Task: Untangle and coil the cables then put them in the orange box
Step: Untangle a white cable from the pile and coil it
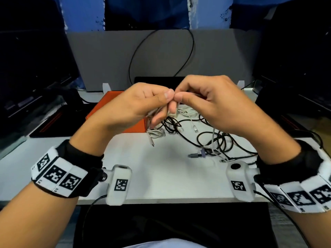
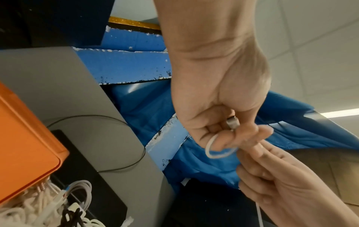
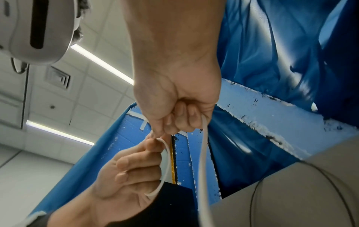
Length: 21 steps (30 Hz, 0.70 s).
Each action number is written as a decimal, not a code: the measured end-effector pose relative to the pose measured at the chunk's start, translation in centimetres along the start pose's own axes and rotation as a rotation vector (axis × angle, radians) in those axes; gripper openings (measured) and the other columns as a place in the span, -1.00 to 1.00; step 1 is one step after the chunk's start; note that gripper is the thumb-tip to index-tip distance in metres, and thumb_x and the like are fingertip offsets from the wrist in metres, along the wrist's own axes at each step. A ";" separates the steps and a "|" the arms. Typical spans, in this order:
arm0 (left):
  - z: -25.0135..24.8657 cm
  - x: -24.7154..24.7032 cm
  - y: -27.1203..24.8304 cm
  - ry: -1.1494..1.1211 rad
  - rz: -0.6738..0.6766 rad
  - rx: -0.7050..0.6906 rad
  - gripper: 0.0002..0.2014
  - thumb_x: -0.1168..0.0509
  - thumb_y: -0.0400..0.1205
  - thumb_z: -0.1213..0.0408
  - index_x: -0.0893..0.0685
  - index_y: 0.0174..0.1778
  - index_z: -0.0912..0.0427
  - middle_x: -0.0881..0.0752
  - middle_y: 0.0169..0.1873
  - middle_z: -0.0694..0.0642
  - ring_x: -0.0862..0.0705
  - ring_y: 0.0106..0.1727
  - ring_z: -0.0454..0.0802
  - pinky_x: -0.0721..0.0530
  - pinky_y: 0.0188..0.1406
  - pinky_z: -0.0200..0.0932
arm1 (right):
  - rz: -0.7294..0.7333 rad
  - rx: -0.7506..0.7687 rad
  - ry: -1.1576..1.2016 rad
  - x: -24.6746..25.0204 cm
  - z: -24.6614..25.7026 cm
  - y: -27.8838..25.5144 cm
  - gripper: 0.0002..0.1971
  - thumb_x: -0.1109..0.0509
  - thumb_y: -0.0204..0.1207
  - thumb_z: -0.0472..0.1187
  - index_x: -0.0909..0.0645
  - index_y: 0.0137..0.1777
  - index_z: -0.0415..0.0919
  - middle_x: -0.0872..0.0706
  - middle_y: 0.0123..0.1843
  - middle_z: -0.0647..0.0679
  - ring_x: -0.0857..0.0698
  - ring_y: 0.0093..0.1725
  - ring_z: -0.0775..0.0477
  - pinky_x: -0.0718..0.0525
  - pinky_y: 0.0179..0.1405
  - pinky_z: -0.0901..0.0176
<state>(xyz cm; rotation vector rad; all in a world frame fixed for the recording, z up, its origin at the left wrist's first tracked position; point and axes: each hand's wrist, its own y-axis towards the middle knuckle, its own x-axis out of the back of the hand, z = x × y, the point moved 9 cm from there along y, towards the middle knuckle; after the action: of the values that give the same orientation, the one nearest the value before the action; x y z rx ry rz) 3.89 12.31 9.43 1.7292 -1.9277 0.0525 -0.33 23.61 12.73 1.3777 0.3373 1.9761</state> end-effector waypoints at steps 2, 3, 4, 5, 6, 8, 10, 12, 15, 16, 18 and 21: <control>0.6 -0.9 -0.3 -0.136 0.062 0.064 -0.63 -0.09 0.80 0.11 -0.57 -0.29 0.14 -0.50 -0.57 0.10 -0.61 -0.43 0.11 -0.58 -0.28 -0.15 | 0.036 0.006 0.022 0.0 0.1 -0.1 -0.80 -0.38 0.73 0.03 -0.72 -0.07 -0.03 -0.58 -0.44 0.04 -0.50 -0.40 0.05 -0.43 -0.39 0.21; 0.7 -1.5 -0.4 -0.201 0.099 0.081 -0.63 -0.07 0.80 0.11 -0.53 -0.30 0.13 -0.53 -0.54 0.12 -0.68 -0.36 0.15 -0.64 -0.20 -0.16 | 0.058 0.014 0.028 0.0 0.3 -0.1 -0.79 -0.37 0.73 0.03 -0.71 -0.07 -0.03 -0.61 -0.41 0.00 -0.52 -0.38 0.02 -0.45 -0.37 0.18; 0.6 -2.0 -0.6 -0.261 0.136 0.085 -0.64 -0.06 0.80 0.11 -0.52 -0.29 0.13 -0.59 -0.52 0.14 -0.73 -0.31 0.17 -0.68 -0.15 -0.15 | 0.077 0.023 0.034 0.1 0.4 -0.2 -0.79 -0.37 0.74 0.02 -0.71 -0.07 -0.02 -0.63 -0.39 -0.03 -0.54 -0.36 -0.02 -0.48 -0.35 0.16; 0.4 -2.3 -0.7 -0.307 0.164 0.082 -0.65 -0.06 0.79 0.13 -0.55 -0.27 0.14 -0.65 -0.49 0.15 -0.76 -0.31 0.17 -0.70 -0.16 -0.15 | 0.083 0.033 0.047 0.2 0.5 -0.2 -0.80 -0.37 0.74 0.02 -0.71 -0.07 -0.01 -0.65 -0.37 -0.03 -0.56 -0.34 -0.02 -0.49 -0.33 0.17; 0.2 -2.3 -0.8 -0.337 0.178 0.076 -0.66 -0.07 0.78 0.15 -0.62 -0.23 0.16 -0.71 -0.47 0.15 -0.76 -0.37 0.14 -0.71 -0.23 -0.18 | 0.080 0.040 0.063 0.4 0.6 -0.2 -0.81 -0.37 0.74 0.01 -0.72 -0.07 0.00 -0.67 -0.34 -0.01 -0.58 -0.33 0.00 -0.51 -0.31 0.18; -0.1 -1.9 -0.9 -0.359 0.171 0.074 -0.66 -0.10 0.76 0.17 -0.77 -0.08 0.19 -0.76 -0.46 0.15 -0.72 -0.53 0.04 -0.67 -0.39 -0.25 | 0.062 0.048 0.092 0.8 0.6 -0.2 -0.81 -0.38 0.74 -0.02 -0.73 -0.07 -0.01 -0.73 -0.29 -0.04 -0.64 -0.29 -0.02 -0.58 -0.25 0.09; -0.2 -1.5 -1.0 -0.365 0.154 0.073 -0.65 -0.12 0.75 0.17 -0.82 -0.03 0.19 -0.77 -0.48 0.16 -0.70 -0.57 0.01 -0.65 -0.43 -0.26 | 0.028 0.060 0.115 1.3 0.7 -0.2 -0.82 -0.41 0.72 -0.03 -0.76 -0.07 -0.05 -0.75 -0.27 -0.11 -0.67 -0.24 -0.12 -0.59 -0.20 -0.02; -0.4 -1.3 -1.0 -0.382 0.138 0.063 -0.65 -0.12 0.75 0.19 -0.81 -0.10 0.19 -0.77 -0.49 0.15 -0.73 -0.50 0.04 -0.68 -0.36 -0.23 | -0.033 0.070 0.138 1.9 0.8 -0.1 -0.83 -0.44 0.70 -0.04 -0.77 -0.07 -0.06 -0.75 -0.29 -0.10 -0.66 -0.26 -0.11 -0.58 -0.23 0.00; -0.9 -1.1 -1.0 -0.401 0.132 0.017 -0.70 -0.14 0.73 0.21 -0.75 -0.15 0.18 -0.71 -0.51 0.09 -0.71 -0.49 0.02 -0.69 -0.36 -0.26 | -0.095 0.049 0.225 2.1 0.0 0.2 -0.84 -0.44 0.70 -0.06 -0.78 -0.06 -0.07 -0.67 -0.39 0.02 -0.53 -0.41 -0.01 -0.44 -0.38 0.16; -1.0 -0.9 -0.9 -0.408 0.113 -0.004 -0.70 -0.13 0.73 0.21 -0.75 -0.15 0.17 -0.69 -0.53 0.06 -0.68 -0.52 -0.02 -0.66 -0.41 -0.27 | -0.081 0.021 0.293 1.7 -0.6 0.4 -0.85 -0.42 0.72 -0.09 -0.78 -0.04 -0.08 -0.59 -0.45 0.10 -0.45 -0.48 0.12 -0.38 -0.44 0.27; -1.0 0.2 -0.6 -0.476 0.008 -0.037 -0.66 -0.11 0.76 0.22 -0.80 -0.09 0.17 -0.66 -0.53 0.00 -0.64 -0.55 -0.09 -0.63 -0.45 -0.31 | -0.017 -0.068 0.405 0.6 -2.1 0.7 -0.82 -0.34 0.78 -0.12 -0.78 0.07 -0.07 -0.44 -0.48 0.08 -0.38 -0.57 0.12 -0.33 -0.56 0.28; -0.7 2.3 -0.2 -0.731 -0.187 -0.065 -0.62 -0.05 0.82 0.21 -0.77 0.18 0.27 -0.72 -0.43 -0.08 -0.74 -0.40 -0.18 -0.71 -0.31 -0.37 | 0.086 -0.172 0.306 -1.3 -4.1 0.6 -0.74 -0.22 0.84 -0.15 -0.68 0.37 0.08 -0.46 -0.41 -0.10 -0.49 -0.66 -0.05 -0.41 -0.65 0.23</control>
<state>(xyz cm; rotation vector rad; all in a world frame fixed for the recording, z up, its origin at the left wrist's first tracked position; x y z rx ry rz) 4.25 10.49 10.96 2.0495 -2.1864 -0.8018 -3.99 23.05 10.46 0.9984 0.2423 2.2345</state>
